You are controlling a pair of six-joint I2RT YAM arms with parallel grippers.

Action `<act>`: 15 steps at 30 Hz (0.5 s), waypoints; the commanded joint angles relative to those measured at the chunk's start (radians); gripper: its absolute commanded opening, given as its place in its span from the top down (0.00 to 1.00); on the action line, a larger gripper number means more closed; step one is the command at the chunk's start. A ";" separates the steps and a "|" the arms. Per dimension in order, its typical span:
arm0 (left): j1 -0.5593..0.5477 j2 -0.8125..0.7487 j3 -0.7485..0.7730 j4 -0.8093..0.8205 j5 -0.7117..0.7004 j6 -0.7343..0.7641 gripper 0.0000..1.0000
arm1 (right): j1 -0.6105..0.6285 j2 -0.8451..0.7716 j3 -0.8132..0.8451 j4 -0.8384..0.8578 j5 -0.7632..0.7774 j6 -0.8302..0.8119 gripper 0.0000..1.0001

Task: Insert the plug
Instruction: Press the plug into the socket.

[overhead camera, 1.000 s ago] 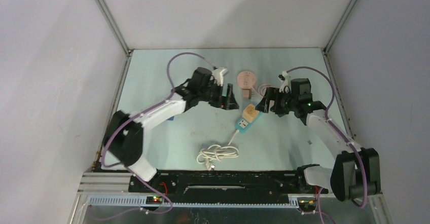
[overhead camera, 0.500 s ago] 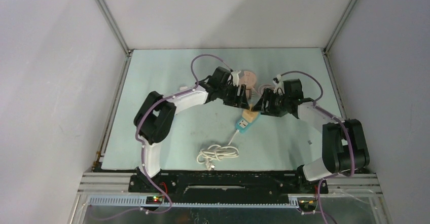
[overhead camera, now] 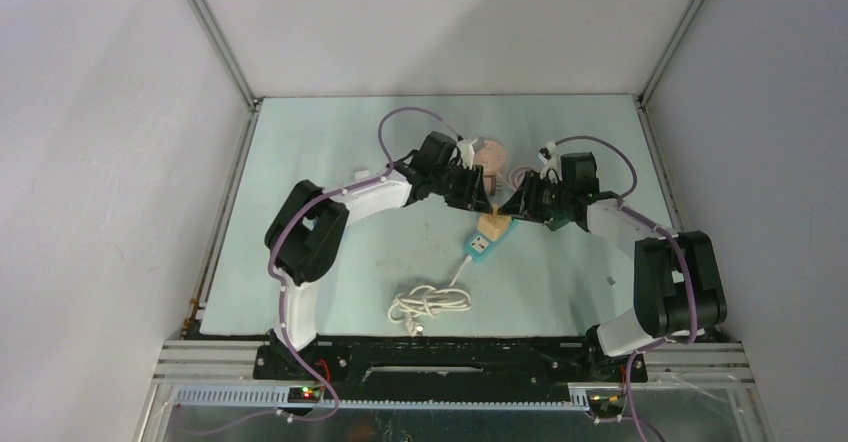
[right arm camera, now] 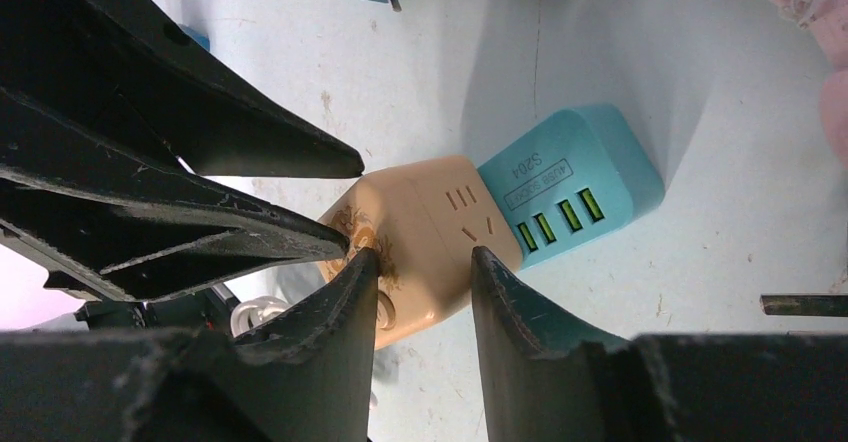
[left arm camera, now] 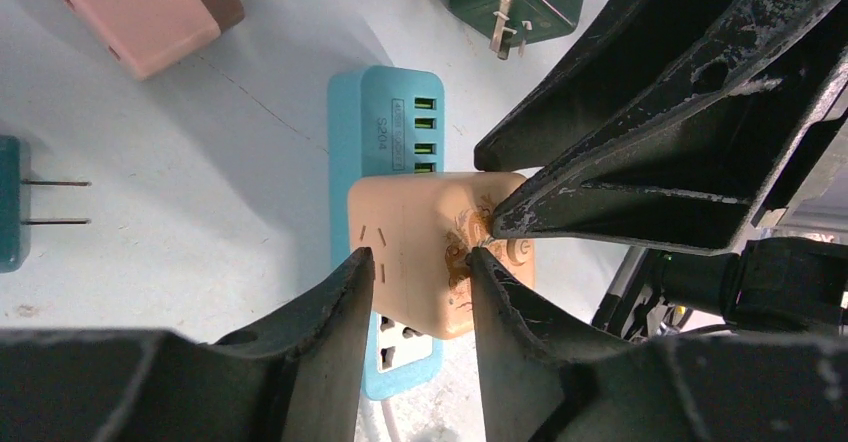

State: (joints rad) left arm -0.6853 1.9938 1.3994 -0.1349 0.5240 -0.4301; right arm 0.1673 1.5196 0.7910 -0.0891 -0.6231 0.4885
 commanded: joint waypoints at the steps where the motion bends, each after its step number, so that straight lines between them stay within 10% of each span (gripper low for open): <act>1: -0.022 0.051 -0.083 -0.024 -0.119 0.021 0.57 | 0.043 0.057 -0.055 -0.086 0.134 -0.056 0.66; 15: -0.052 0.025 -0.239 0.030 -0.301 -0.008 0.63 | 0.093 -0.012 -0.128 -0.128 0.216 -0.057 0.73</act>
State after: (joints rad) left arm -0.7136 1.9377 1.2621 0.0479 0.4435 -0.4759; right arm 0.2050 1.4628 0.7406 -0.0345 -0.5343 0.4816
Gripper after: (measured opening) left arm 0.383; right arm 0.348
